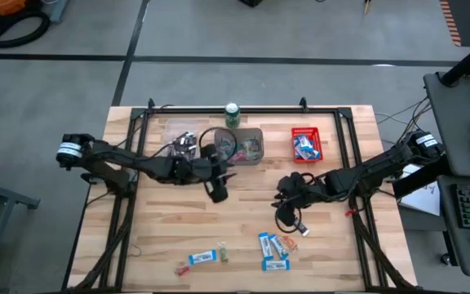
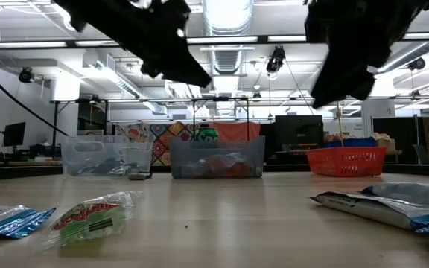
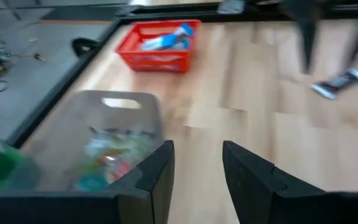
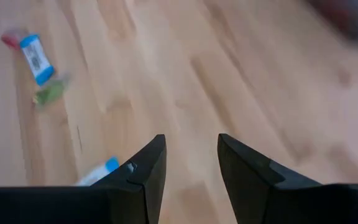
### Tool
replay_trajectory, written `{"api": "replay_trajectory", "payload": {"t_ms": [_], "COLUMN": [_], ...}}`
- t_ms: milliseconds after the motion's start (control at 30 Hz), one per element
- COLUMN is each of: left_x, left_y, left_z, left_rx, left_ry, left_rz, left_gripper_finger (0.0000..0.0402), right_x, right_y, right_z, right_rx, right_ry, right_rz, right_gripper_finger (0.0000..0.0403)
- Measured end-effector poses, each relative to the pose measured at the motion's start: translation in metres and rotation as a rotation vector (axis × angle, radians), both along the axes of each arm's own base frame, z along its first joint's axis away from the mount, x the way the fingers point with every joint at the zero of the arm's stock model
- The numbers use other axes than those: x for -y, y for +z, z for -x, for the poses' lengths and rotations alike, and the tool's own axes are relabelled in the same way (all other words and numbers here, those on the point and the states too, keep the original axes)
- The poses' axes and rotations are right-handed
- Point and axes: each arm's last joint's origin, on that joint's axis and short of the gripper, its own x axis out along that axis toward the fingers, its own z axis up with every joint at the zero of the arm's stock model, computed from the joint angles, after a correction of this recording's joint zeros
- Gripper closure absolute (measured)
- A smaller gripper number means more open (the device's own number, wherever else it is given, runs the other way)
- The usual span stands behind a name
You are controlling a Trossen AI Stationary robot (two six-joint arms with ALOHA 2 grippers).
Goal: Organize candy in baskets
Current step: Put the brown chocolate bar into the transparent bin
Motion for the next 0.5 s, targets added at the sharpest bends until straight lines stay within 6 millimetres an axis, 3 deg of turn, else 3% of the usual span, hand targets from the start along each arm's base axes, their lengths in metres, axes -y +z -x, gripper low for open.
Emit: {"api": "replay_trajectory", "payload": {"t_ms": [200,500], "left_x": [0.023,0.037], "left_y": [0.002,0.000], "left_z": [0.015,0.038], "left_rx": [-0.034,-0.141], "left_ry": [0.055,0.138], "left_rz": [0.075,0.150], "left_gripper_finger": [0.0284,0.0284], "right_x": [-0.001,-0.015], "right_y": [-0.009,-0.020], "right_z": [0.011,0.023], "right_rx": [-0.180,-0.344], "right_ry": [-0.085,-0.111], "right_rz": [-0.197,-0.260], "right_gripper_finger": [0.0266,0.0266]}}
